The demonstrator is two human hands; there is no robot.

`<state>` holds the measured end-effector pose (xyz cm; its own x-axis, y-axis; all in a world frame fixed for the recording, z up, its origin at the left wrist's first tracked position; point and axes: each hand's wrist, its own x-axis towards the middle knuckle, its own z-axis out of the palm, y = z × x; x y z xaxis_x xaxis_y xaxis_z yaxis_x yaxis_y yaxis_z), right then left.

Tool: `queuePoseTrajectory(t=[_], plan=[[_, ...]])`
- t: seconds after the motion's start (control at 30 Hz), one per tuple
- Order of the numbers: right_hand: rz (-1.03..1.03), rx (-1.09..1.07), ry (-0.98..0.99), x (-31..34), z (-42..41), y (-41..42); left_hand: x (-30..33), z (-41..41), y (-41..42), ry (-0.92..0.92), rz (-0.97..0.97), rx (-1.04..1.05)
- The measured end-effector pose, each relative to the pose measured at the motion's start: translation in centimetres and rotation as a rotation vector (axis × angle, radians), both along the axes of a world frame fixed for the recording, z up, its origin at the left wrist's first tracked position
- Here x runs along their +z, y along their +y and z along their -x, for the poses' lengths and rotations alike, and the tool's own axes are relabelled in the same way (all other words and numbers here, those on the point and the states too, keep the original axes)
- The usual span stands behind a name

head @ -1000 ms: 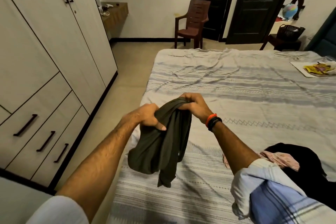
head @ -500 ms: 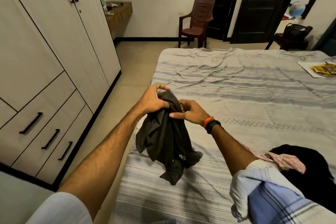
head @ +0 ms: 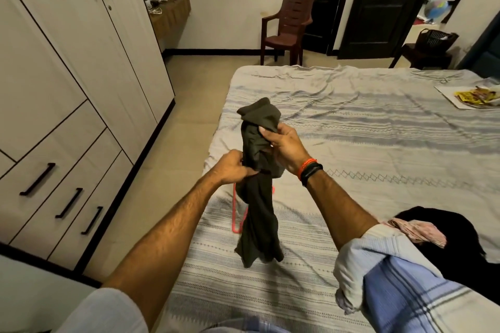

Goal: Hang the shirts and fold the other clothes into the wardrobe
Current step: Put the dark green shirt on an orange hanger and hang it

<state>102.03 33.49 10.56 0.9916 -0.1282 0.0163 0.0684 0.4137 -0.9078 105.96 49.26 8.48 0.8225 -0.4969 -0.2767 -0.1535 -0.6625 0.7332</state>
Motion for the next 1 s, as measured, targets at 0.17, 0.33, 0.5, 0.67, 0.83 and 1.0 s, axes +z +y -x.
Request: queuePoseTrajectory(t=[0.17, 0.33, 0.5, 0.67, 0.83, 1.0], plan=[[0.467, -0.094, 0.122, -2.7, 1.2, -0.7, 1.5, -0.7, -1.0, 0.065, 0.244, 0.227], [0.868, 0.102, 0.380, -6.1, 1.9, -2.0, 4.4, -1.8, -2.2, 0.185, 0.661, 0.448], [0.689, 0.108, 0.308, -5.3, 1.9, -0.7, 6.1, -2.2, -2.6, 0.231, 0.761, 0.411], [0.186, -0.054, 0.183, -2.2, 0.5, -0.3, 3.3, -1.2, -0.3, 0.169, 0.280, 0.220], [-0.098, -0.022, 0.109, -0.3, 0.4, -0.1, -1.2, -0.6, 1.1, 0.081, -0.031, 0.086], [-0.162, -0.112, 0.130, -0.7, 0.1, 0.0, -1.6, -0.9, 1.8, -0.167, -0.037, 0.302]])
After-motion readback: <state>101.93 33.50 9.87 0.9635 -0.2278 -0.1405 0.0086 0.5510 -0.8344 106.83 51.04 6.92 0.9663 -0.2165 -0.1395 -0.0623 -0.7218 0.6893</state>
